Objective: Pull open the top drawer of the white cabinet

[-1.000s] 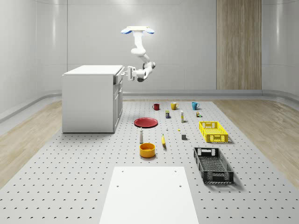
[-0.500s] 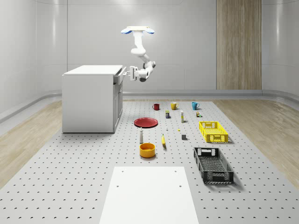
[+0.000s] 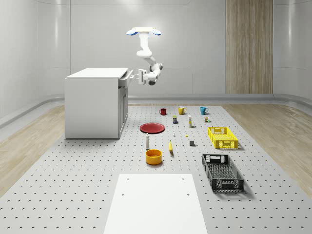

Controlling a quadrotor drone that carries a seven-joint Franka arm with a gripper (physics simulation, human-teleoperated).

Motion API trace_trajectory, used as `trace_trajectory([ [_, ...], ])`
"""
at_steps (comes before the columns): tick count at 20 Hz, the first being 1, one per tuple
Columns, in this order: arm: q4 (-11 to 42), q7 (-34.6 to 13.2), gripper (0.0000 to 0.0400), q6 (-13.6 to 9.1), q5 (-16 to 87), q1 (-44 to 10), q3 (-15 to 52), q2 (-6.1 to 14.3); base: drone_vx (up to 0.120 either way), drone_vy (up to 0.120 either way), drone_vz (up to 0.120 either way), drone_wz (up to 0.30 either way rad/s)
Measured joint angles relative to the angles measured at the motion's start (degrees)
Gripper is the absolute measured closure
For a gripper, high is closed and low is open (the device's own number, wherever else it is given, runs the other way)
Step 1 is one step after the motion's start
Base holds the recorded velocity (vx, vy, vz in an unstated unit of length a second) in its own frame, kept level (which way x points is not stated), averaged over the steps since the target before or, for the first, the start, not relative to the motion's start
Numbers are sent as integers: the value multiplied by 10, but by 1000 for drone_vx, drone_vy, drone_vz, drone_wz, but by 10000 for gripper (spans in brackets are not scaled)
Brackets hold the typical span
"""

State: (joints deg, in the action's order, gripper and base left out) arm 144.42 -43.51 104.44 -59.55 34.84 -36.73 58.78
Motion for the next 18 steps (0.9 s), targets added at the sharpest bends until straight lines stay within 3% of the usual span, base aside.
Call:
trace_trajectory([
  [4, -1, -2, 148, 1, 6, 3, -5, 3, 0, 0, 0, 0],
  [11, 10, 2, 104, 31, -14, 17, 17, 3, 0, 0, 0, 0],
  [14, 13, 3, 196, 39, -19, 22, 23, 2, 0, 0, 0, 0],
  [18, 14, 4, 259, 45, -22, 25, 26, 2, 0, 0, 0, 0],
])
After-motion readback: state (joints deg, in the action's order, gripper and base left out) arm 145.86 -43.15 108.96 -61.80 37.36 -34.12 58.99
